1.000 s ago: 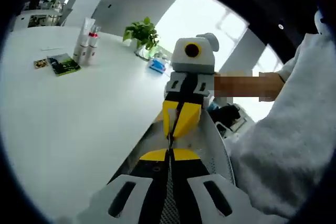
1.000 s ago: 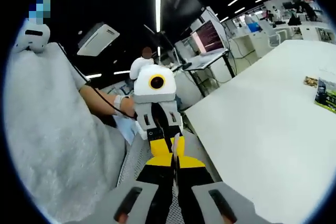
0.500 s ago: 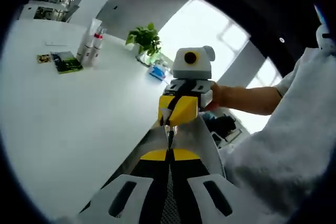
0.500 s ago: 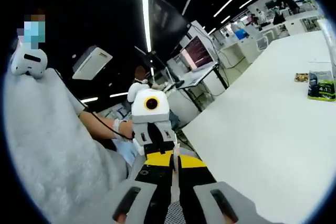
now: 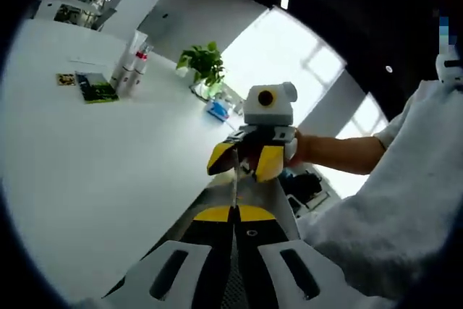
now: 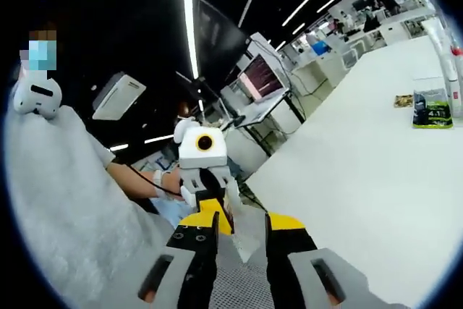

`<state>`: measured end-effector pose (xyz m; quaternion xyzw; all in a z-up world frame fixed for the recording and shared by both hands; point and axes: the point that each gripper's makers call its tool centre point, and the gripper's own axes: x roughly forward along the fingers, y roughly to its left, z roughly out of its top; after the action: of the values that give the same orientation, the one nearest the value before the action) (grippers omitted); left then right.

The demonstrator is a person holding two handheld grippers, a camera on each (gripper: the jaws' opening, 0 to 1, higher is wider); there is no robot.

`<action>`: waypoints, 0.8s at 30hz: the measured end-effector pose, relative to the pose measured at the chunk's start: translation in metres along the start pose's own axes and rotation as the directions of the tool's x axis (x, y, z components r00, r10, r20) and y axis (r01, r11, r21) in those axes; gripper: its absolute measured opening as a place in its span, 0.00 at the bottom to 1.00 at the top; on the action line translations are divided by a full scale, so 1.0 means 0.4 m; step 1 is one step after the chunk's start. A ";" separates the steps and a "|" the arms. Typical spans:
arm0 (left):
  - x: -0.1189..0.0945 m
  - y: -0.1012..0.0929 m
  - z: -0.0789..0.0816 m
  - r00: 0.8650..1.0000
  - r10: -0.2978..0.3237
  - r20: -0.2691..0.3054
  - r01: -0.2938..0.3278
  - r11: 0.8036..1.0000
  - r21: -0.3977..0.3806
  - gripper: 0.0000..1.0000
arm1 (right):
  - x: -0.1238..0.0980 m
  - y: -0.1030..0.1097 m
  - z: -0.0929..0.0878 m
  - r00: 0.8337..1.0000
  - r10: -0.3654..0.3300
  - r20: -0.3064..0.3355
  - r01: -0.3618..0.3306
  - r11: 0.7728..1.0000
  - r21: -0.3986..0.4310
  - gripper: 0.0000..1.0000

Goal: Arrange the skincare products in the storage area until every visible bottle or jar stands upright without overlapping.

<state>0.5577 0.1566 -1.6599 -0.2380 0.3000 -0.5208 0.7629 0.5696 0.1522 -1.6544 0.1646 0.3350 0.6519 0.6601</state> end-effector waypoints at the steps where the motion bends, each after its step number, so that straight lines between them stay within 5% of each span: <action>1: -0.005 0.001 0.007 1.000 -0.002 0.014 0.002 1.000 -0.010 0.00 | 0.000 -0.001 -0.006 1.000 -0.001 -0.004 0.001 1.000 0.008 0.23; 5: -0.023 0.006 0.039 0.997 -0.006 0.082 0.010 0.999 -0.049 0.00 | 0.009 0.008 -0.012 1.000 0.003 0.010 -0.003 1.000 0.023 0.19; 13: -0.021 0.002 0.042 0.996 -0.008 0.092 0.012 0.999 -0.050 0.00 | 0.014 0.013 0.033 0.994 0.028 0.106 -0.036 0.997 0.074 0.00; 24: -0.022 -0.016 0.047 0.993 -0.052 0.105 0.057 0.997 -0.048 0.01 | 0.010 0.038 0.029 0.991 0.084 0.106 -0.100 0.984 0.148 0.00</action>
<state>0.5643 0.1637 -1.6404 -0.2920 0.2666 -0.5208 0.7566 0.5654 0.1601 -1.6371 0.2622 0.3429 0.6451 0.6305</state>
